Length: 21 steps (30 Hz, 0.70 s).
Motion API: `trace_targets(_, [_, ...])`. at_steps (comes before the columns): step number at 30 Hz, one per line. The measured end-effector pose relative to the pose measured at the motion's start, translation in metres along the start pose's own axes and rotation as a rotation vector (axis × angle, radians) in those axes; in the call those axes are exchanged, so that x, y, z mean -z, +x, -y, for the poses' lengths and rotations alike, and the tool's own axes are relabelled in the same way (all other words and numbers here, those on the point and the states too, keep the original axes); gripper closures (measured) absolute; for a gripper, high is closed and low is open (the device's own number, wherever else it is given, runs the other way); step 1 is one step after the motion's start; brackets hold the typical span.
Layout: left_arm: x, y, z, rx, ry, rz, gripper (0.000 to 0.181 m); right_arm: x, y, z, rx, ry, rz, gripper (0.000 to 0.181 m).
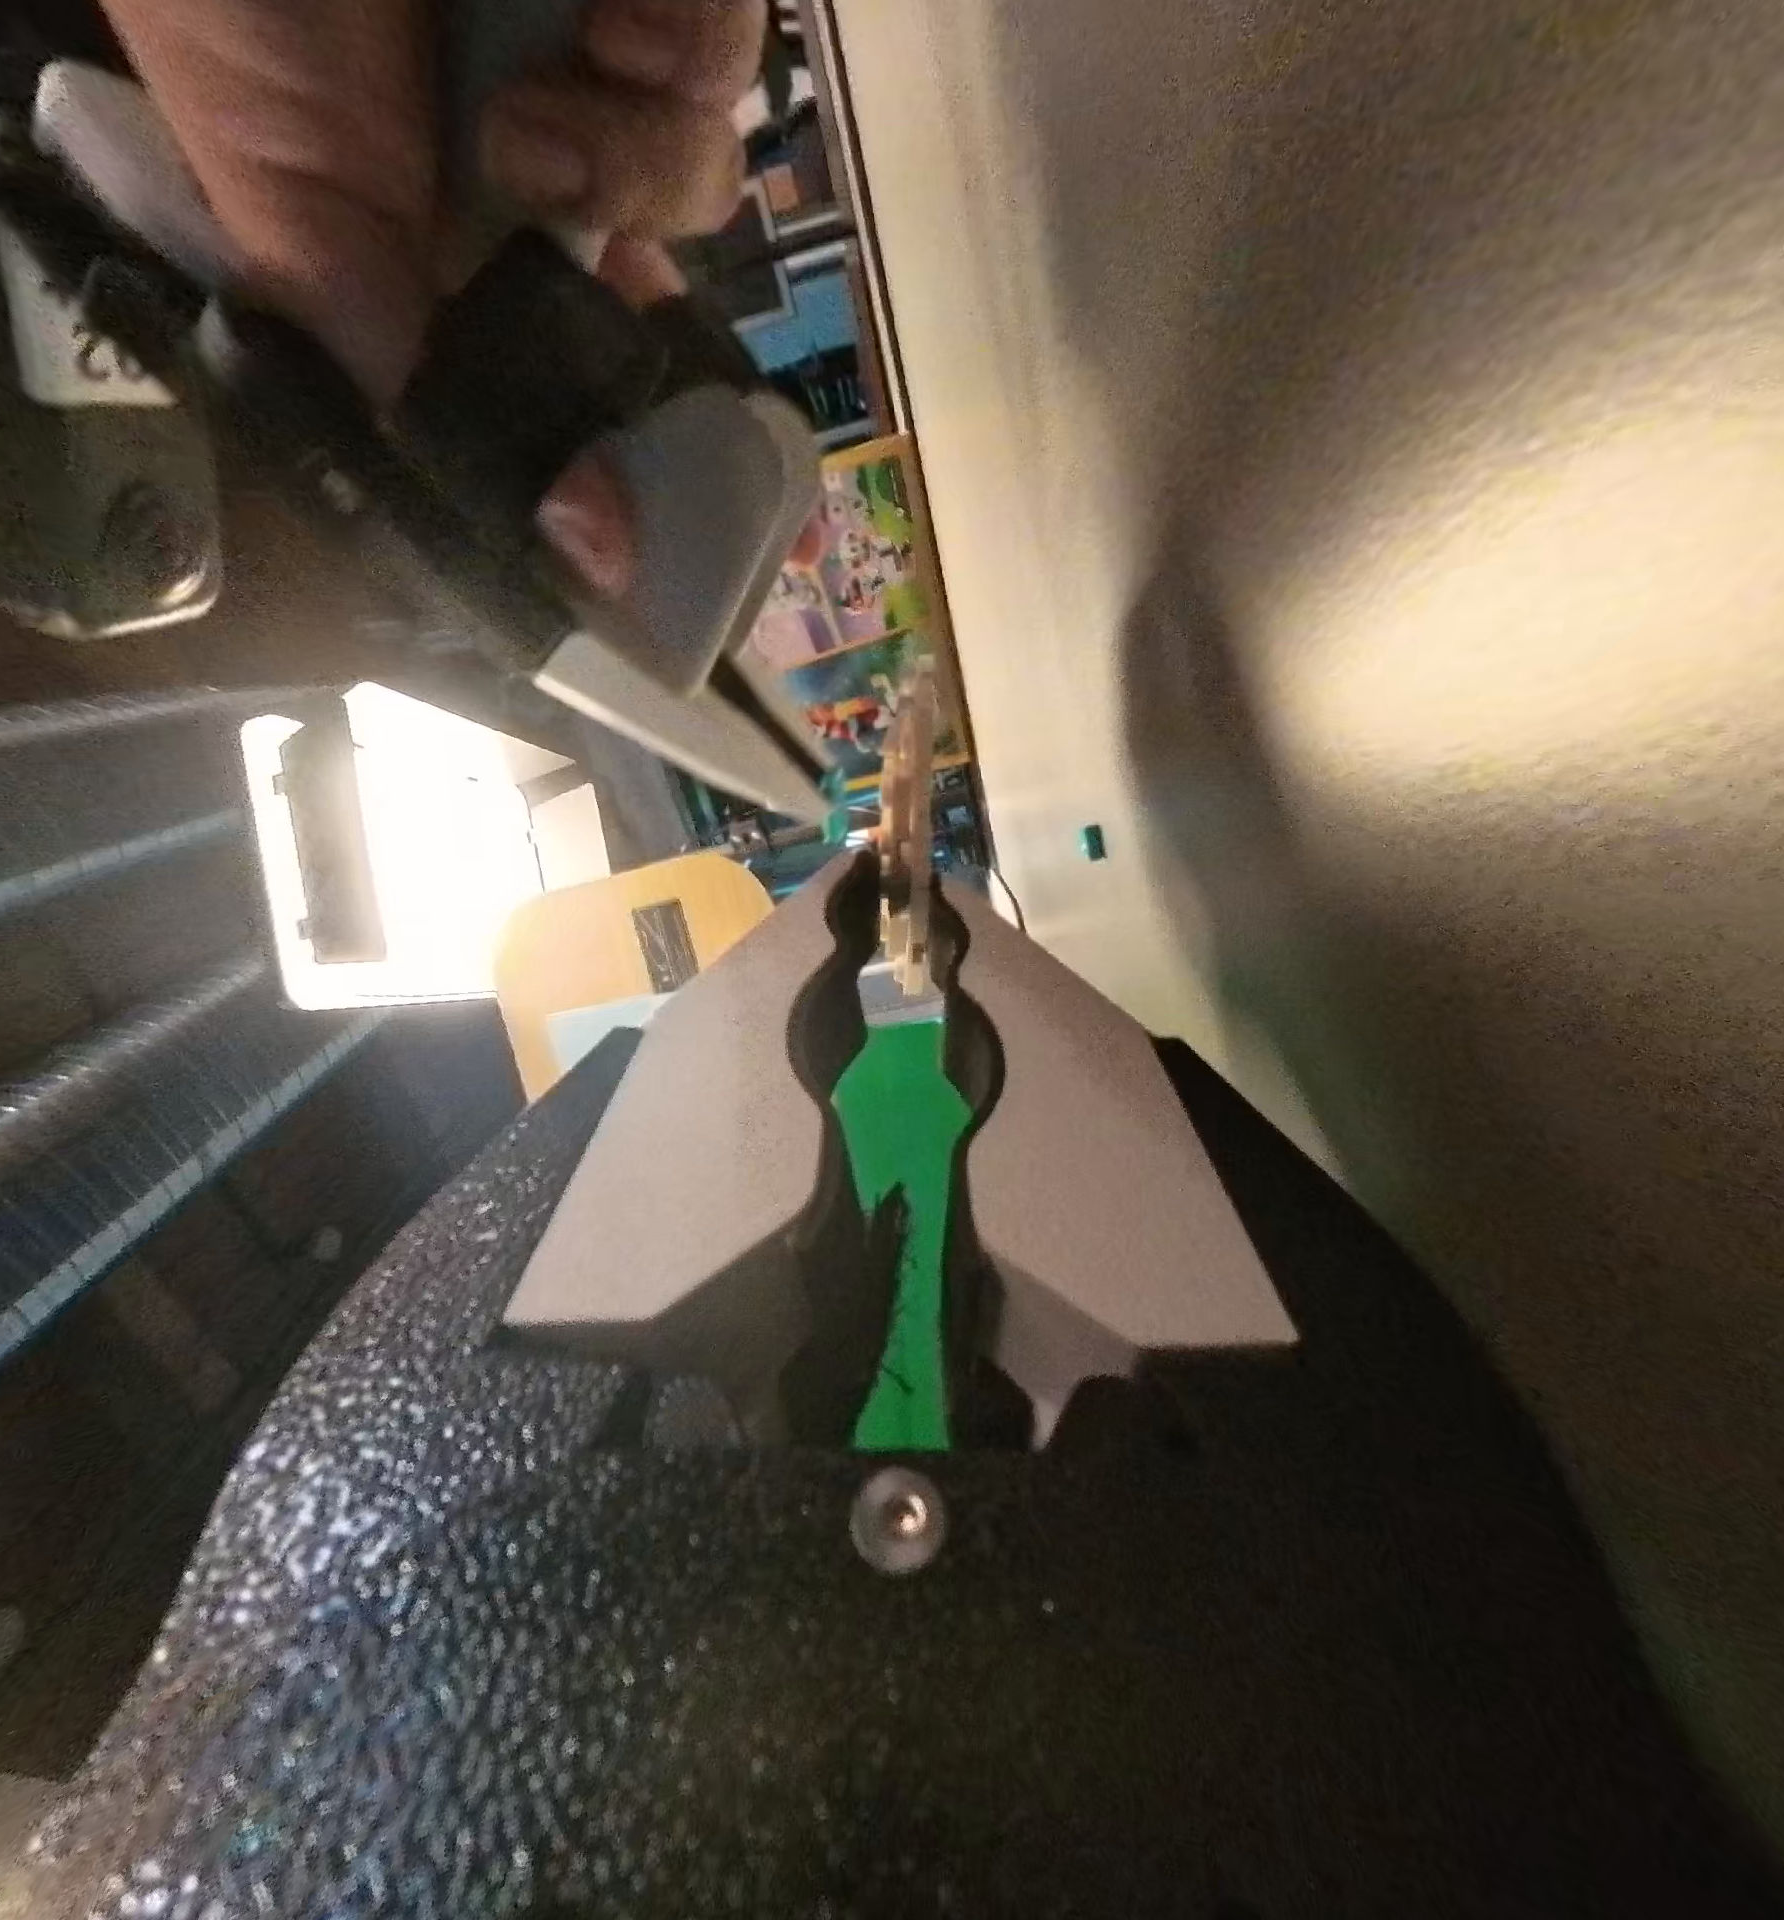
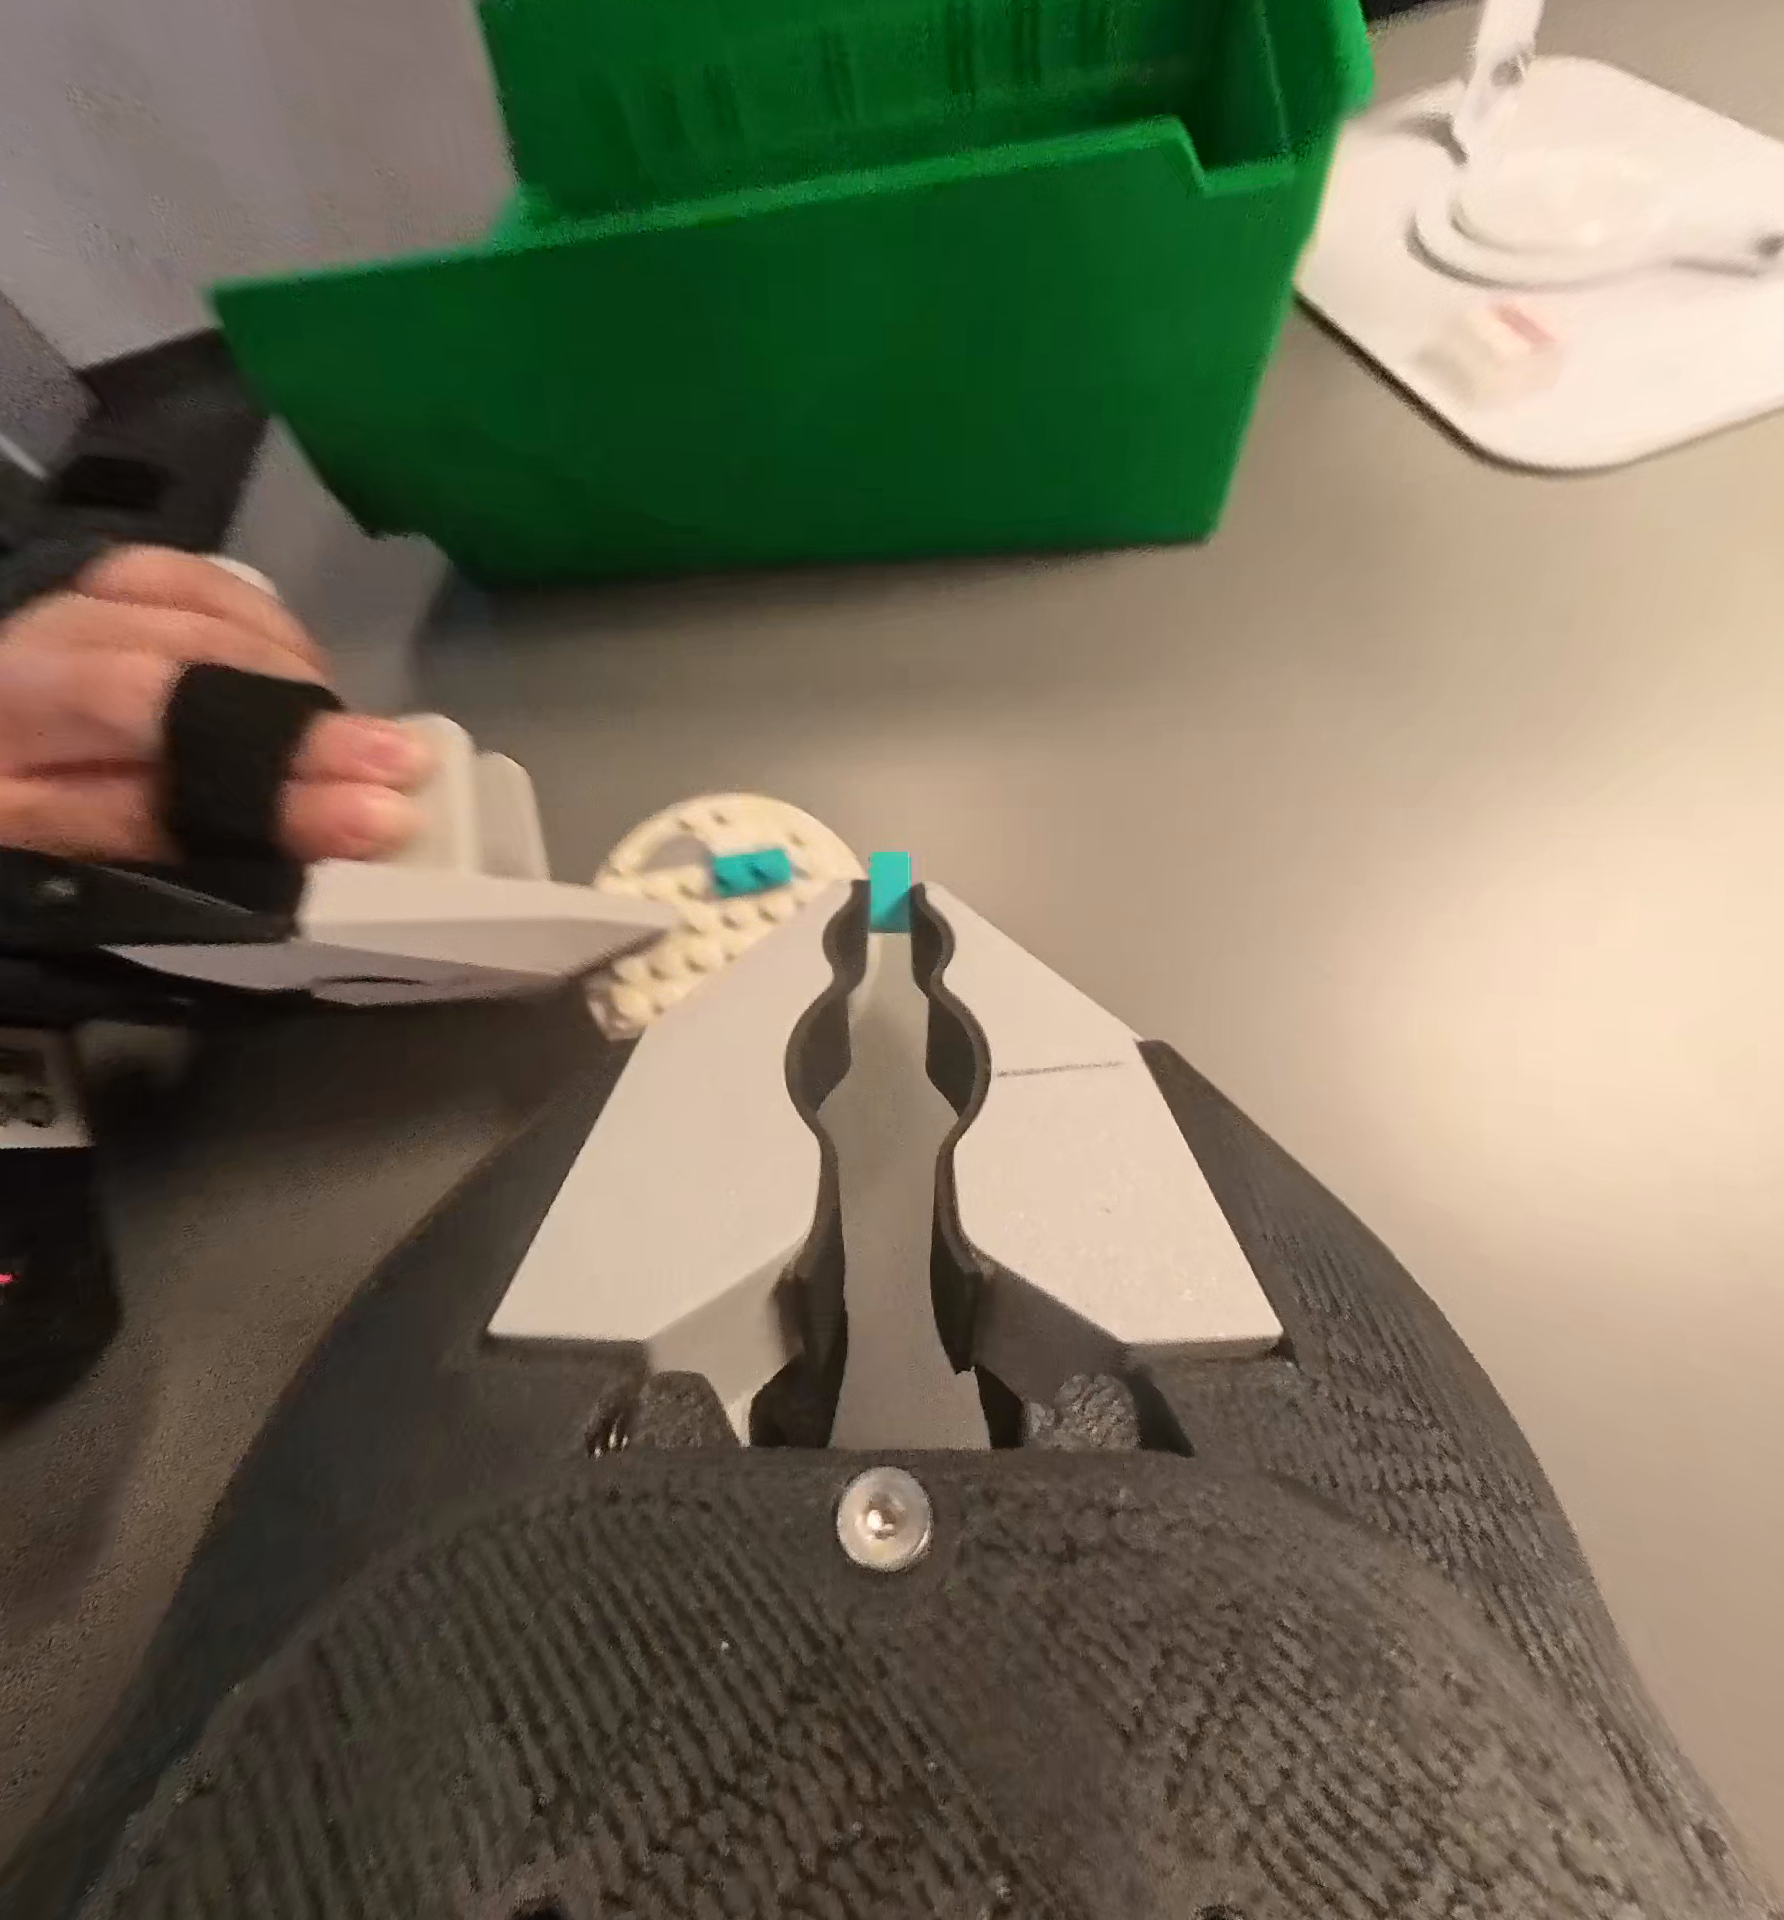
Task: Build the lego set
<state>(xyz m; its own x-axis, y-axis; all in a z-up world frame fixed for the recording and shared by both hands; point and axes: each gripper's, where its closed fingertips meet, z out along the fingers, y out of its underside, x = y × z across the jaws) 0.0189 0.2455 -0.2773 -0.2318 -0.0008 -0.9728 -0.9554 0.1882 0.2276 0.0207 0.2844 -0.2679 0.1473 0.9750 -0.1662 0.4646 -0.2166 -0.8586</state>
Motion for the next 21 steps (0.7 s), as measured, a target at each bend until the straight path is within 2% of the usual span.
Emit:
trace_targets(4, [0.003,-0.002,0.007,-0.006,0.025,0.021,0.176,0.000,-0.021,0.005,0.046,-0.052,0.010,0.175])
trace_targets(10, [0.003,-0.003,0.005,0.000,0.024,0.031,0.175,0.002,-0.017,-0.001,0.044,-0.127,-0.076,0.175])
trace_targets(21, [0.005,-0.009,0.007,0.000,0.043,0.065,0.175,0.003,-0.020,-0.004,0.016,-0.147,-0.063,0.175])
